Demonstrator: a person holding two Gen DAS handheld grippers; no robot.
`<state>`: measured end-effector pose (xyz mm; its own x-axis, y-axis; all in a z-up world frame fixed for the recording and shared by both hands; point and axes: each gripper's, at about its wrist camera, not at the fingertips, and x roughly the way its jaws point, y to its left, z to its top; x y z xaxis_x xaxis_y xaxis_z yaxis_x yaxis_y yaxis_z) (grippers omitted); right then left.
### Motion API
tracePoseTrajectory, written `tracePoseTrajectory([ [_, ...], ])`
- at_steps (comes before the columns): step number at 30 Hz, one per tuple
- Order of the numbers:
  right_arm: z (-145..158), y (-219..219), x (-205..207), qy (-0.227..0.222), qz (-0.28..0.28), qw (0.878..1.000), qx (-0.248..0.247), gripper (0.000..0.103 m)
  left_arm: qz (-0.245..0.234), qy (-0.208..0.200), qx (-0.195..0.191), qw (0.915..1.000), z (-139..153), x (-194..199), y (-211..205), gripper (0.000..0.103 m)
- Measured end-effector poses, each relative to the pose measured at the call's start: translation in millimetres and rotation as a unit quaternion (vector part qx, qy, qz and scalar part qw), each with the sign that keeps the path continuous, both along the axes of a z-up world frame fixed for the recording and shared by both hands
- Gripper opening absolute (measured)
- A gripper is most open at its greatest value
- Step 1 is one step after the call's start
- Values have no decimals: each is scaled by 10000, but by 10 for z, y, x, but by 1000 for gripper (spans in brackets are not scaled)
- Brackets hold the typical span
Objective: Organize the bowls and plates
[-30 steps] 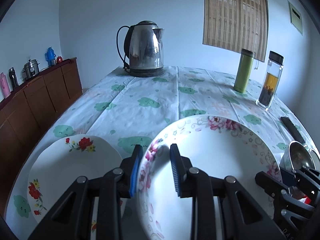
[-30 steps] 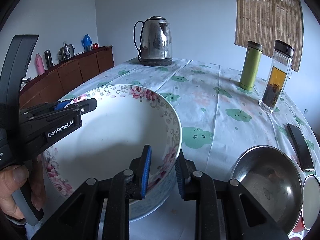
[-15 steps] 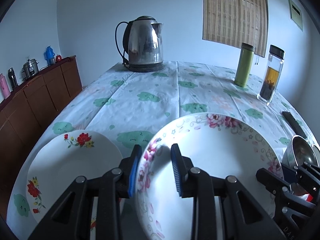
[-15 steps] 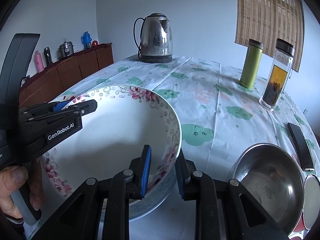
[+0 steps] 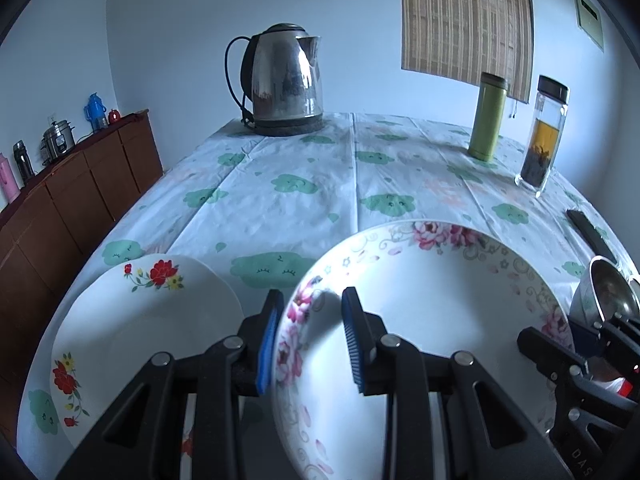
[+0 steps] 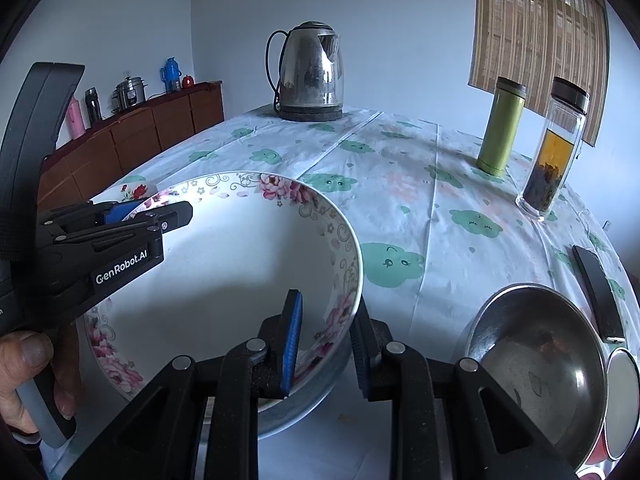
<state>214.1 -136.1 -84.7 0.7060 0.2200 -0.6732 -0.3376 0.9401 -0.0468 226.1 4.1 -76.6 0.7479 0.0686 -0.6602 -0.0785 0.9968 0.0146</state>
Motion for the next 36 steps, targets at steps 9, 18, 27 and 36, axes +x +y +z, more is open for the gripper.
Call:
tracePoseTrajectory([
  [9,3,24,-23,-45,-39,9998,-165,25,-56,133,138,9998,-58,14,-45,28],
  [18,-10,53,-51,-92,-9,9996,-275,25,-25,181,136,9997,-74,22,-28,28],
  [27,-22,78,-58,-147,-7,9991,-399,25,-39,222,155,9996,-92,25,-33,28],
  [36,-29,100,-70,-203,-15,9982,-558,25,-89,269,266,9992,-120,14,-80,28],
])
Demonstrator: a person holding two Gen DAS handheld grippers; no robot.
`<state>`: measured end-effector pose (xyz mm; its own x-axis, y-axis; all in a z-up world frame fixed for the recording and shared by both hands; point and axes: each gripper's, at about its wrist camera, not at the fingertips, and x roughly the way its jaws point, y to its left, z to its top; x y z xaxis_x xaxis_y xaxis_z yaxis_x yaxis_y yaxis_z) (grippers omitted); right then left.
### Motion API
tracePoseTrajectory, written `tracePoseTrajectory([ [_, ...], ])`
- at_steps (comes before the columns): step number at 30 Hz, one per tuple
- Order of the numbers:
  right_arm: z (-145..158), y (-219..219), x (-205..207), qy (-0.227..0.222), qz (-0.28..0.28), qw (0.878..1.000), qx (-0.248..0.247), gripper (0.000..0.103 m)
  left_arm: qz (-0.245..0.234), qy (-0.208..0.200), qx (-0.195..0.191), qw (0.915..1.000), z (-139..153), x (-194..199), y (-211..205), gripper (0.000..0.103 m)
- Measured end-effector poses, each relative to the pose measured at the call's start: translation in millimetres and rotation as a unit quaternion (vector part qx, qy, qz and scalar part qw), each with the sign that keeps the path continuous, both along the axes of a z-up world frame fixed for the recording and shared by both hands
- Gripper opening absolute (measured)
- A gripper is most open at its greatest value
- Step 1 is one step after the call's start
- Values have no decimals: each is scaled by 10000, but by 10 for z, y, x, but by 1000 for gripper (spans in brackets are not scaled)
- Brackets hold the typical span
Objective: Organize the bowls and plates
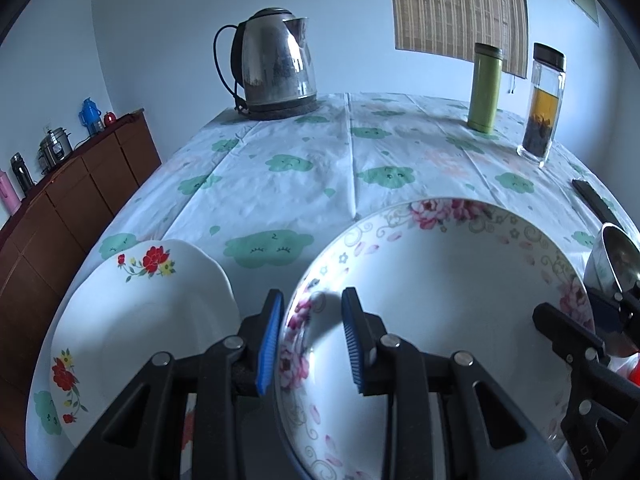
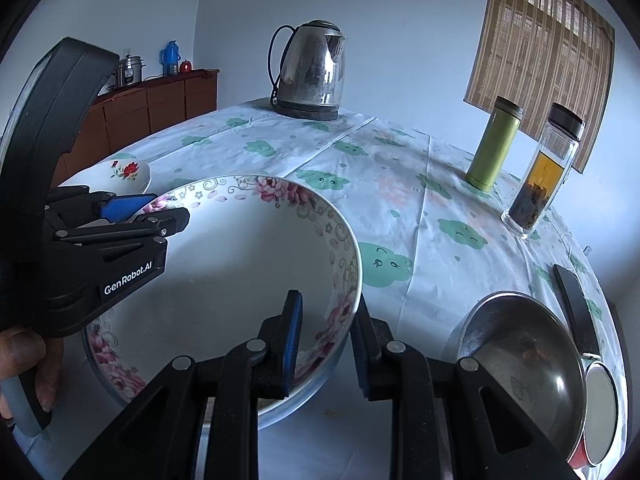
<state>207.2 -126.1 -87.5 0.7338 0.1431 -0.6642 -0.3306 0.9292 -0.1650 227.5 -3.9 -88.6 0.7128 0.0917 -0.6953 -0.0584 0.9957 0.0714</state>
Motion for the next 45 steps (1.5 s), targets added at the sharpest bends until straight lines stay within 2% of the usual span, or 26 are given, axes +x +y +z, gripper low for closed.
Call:
tracePoseTrajectory([
  [17,-30,77,-80,-139,15,9994,-316,27,1,4,21,10000,0,-5,2,28],
  [45,-39,110,-134,-285,17,9982,-532,32,-6,3,44,10000,0,-14,-2,28],
])
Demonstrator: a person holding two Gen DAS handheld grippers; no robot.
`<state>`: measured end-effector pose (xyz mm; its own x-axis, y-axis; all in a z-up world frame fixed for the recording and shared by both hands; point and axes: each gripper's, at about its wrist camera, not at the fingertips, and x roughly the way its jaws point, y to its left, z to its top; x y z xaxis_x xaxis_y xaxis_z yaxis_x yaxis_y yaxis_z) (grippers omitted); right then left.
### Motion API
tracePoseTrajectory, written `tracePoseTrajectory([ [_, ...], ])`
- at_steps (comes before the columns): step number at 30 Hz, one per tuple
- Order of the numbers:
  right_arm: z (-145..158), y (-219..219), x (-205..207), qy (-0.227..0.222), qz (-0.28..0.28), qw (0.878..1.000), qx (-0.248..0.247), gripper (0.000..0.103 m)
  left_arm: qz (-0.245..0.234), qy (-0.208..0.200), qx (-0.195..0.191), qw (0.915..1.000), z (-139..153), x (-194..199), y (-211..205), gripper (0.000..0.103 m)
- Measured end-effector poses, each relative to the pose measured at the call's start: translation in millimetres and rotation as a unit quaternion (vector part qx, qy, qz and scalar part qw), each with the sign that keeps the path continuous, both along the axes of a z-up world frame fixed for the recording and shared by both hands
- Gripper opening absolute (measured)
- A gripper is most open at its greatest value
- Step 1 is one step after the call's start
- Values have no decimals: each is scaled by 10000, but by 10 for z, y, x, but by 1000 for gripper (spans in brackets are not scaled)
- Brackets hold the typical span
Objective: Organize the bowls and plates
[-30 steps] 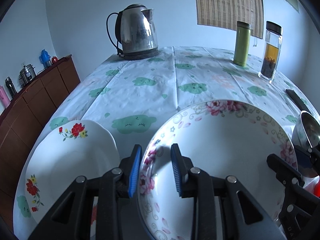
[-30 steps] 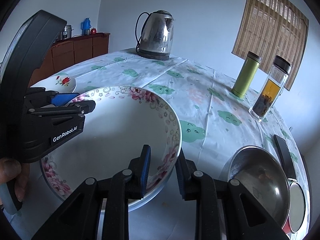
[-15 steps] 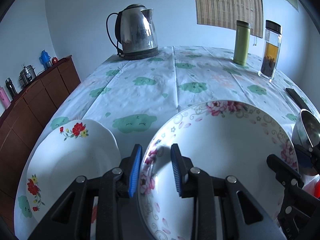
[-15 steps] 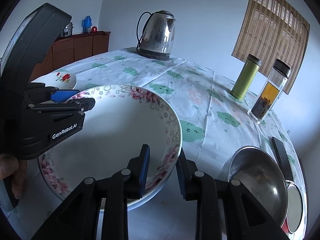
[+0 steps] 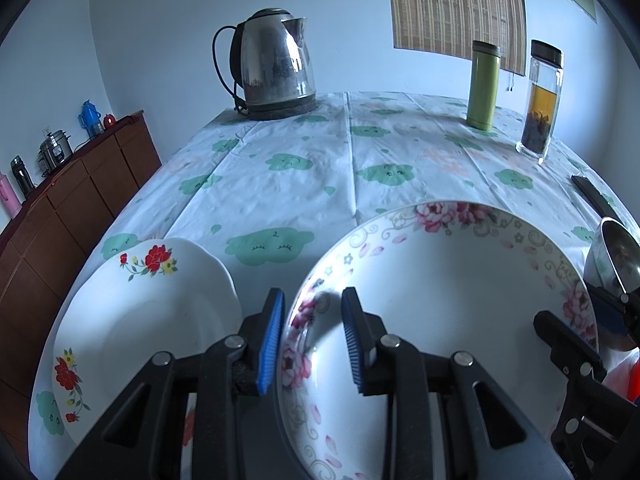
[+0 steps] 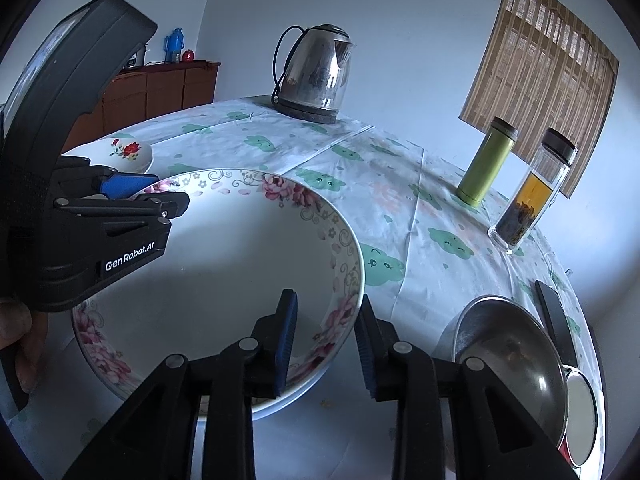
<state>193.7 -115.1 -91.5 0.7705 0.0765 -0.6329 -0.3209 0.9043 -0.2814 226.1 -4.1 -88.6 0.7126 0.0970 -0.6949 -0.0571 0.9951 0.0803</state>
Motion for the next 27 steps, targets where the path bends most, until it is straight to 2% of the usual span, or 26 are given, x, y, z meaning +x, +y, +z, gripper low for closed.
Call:
tracePoseTrajectory([
  [8,-8,37,-13,-81,-25,9998,-171,33,1,-3,6,10000,0,-3,3,28],
  [12,-10,43,-11,-111,-37,9996,-248,34,3,-37,48,10000,5,-26,-7,32],
  [18,-11,220,-164,-527,295,9960,-665,35,-19,-68,76,9999,12,-37,-16,33],
  [22,4,179,-131,-455,285,9971,-546,39,-18,-68,62,10000,19,-48,-5,33],
  [24,7,172,-119,-433,282,9974,-506,40,-20,-82,73,9999,17,-43,-12,37],
  [26,3,179,-126,-428,288,9974,-509,45,5,-133,104,9999,25,-49,-19,53],
  [27,9,178,-129,-434,295,9974,-495,48,2,-160,104,9998,31,-57,-21,56],
])
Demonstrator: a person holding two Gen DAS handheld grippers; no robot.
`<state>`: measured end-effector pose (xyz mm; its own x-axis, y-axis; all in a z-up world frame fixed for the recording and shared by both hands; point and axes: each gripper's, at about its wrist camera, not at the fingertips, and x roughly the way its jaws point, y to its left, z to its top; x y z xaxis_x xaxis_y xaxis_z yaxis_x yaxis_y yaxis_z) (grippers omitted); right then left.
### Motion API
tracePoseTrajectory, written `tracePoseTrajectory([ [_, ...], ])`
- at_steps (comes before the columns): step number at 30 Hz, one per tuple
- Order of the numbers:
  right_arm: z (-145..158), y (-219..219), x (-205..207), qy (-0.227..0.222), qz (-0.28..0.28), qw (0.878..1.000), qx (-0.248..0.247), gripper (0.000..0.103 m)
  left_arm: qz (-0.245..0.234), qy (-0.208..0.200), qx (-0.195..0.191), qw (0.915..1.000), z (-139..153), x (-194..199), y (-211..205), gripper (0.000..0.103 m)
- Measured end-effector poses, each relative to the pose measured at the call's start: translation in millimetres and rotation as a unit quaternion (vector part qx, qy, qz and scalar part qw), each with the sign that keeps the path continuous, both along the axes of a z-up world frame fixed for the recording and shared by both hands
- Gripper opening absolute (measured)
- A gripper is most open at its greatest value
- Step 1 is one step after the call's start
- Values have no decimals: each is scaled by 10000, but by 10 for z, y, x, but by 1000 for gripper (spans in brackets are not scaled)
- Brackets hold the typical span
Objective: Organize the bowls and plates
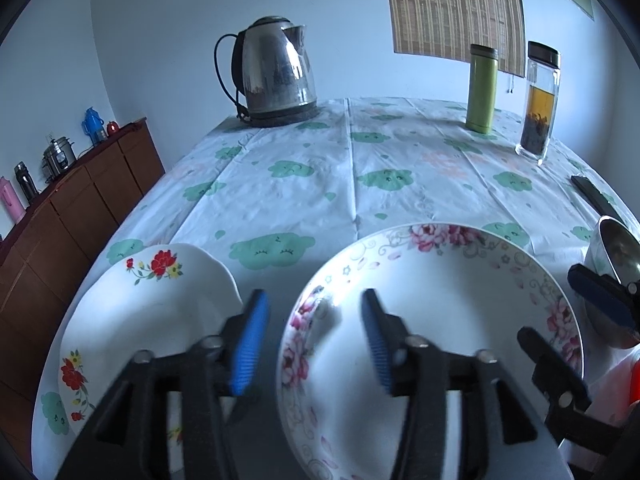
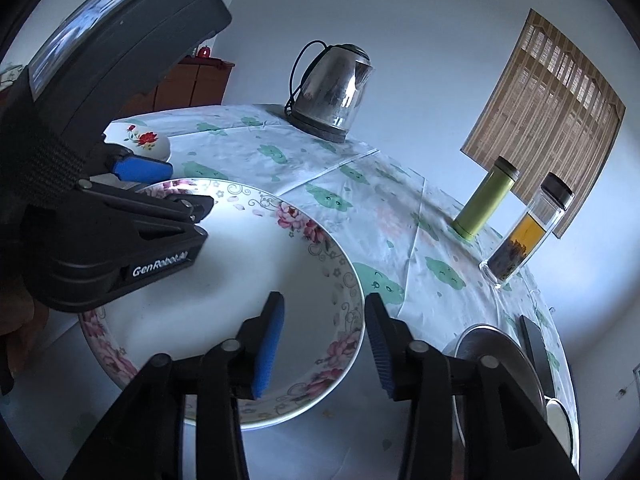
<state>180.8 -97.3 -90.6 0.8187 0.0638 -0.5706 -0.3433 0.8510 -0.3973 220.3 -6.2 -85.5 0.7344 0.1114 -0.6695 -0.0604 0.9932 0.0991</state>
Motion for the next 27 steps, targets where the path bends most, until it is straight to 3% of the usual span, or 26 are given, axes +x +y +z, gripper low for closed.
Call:
tracePoseTrajectory([
  [3,9,-25,3,10,-3,10000,85,53,-48,-45,-16,10000,12,-26,-26,58],
  [12,28,-78,32,86,-62,9996,273,54,-89,-105,-129,9998,31,-78,-34,70],
  [17,62,-128,49,85,-77,9988,484,64,-96,-233,-143,9996,78,-119,-45,89],
  [27,152,-214,52,-110,-147,9957,907,64,38,-532,-398,9978,205,-174,81,93],
])
